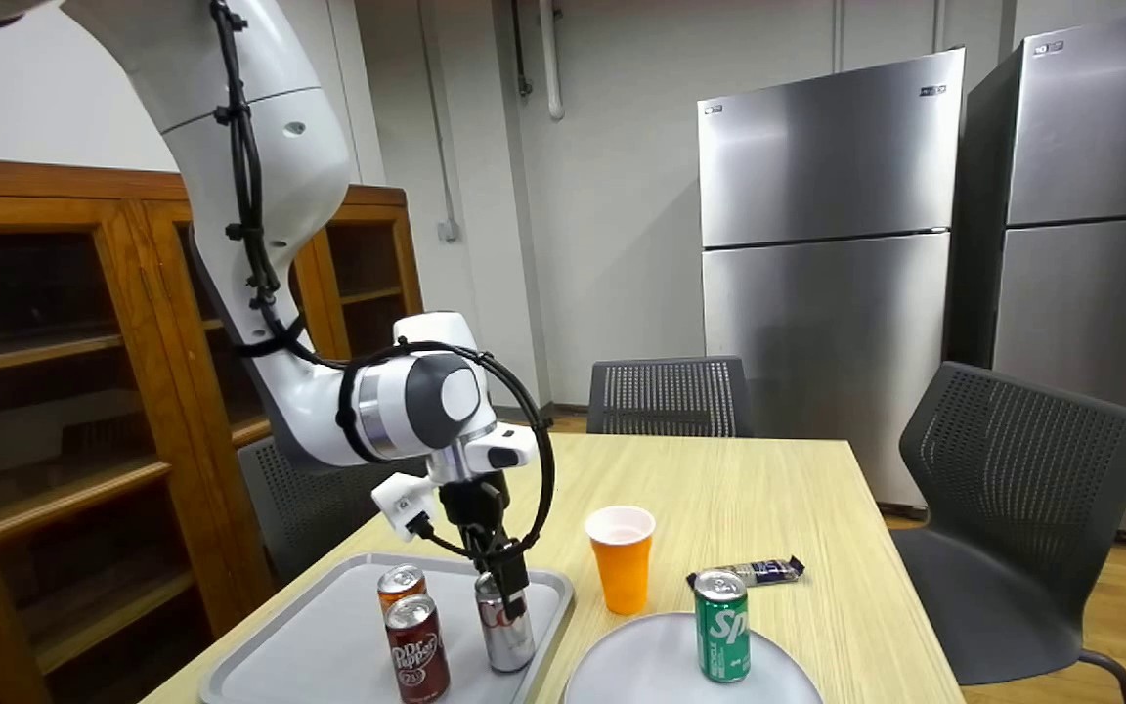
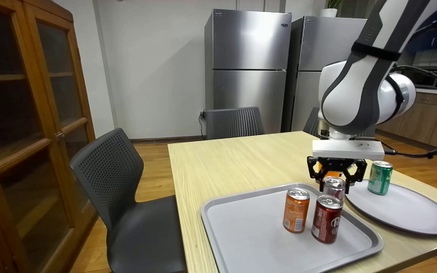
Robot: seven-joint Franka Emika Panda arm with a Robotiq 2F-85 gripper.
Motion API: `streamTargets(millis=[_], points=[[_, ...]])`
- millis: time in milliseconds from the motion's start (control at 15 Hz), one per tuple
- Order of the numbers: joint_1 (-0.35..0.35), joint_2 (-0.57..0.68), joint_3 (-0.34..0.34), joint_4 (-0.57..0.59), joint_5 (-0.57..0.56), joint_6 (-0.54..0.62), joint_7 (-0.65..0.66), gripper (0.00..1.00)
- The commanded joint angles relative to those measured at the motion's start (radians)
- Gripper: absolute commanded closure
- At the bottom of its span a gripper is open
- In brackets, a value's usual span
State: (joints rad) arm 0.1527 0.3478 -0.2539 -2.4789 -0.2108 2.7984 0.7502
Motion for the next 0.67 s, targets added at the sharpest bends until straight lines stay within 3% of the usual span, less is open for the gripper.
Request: streamTargets(millis=[0, 600], points=[[0.023, -0.039, -0.038, -0.003, -0.02, -0.009, 0.004, 0.61], [-0.01, -0.085, -0.099, 0.003, -0.071, -0.011, -0.027, 0.61]])
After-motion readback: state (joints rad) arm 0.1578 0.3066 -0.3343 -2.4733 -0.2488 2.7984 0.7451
